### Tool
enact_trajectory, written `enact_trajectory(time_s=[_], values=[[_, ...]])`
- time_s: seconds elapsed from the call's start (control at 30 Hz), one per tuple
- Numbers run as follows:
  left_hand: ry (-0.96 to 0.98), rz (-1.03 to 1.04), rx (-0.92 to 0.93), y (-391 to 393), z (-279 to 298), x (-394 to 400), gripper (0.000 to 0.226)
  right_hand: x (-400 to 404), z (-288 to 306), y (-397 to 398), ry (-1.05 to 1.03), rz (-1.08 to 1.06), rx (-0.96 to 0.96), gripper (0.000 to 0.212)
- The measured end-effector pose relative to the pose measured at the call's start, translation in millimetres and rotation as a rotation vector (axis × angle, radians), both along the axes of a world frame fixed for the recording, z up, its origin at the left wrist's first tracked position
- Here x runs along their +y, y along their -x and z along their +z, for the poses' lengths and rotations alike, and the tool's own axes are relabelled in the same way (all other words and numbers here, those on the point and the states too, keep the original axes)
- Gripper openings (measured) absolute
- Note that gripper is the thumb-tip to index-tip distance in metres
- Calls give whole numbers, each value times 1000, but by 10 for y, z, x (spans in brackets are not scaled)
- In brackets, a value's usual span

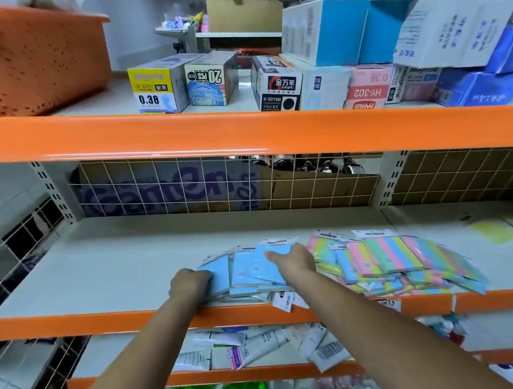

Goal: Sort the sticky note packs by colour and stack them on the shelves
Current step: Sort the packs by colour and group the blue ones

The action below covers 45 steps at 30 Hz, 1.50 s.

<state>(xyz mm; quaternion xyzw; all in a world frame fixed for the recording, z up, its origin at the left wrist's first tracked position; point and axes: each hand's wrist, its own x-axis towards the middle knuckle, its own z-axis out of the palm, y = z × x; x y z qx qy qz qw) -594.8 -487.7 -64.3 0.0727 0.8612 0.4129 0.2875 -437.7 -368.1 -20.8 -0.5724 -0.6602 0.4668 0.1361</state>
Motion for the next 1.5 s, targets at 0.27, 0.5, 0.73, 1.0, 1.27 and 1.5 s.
enact_trajectory(time_s=[0.27, 0.5, 0.73, 1.0, 1.27, 1.5], values=[[84, -70, 49, 23, 6, 8, 41, 51, -1, -9, -11, 27, -121, 78], [125, -88, 88, 0, -14, 16, 54, 1, -28, 57, -34, 79, -179, 76], [101, -49, 48, -3, 20, 21, 61, 86, -72, -11, -60, 30, -167, 62], [185, -70, 97, -68, 48, 23, 53, 127, -101, -128, -173, 79, -198, 34], [194, -35, 102, -112, 93, 16, 59, 118, -132, -187, -194, 155, -181, 30], [185, -23, 99, -127, 131, -1, 61, 94, -117, -201, -210, 166, -212, 38]])
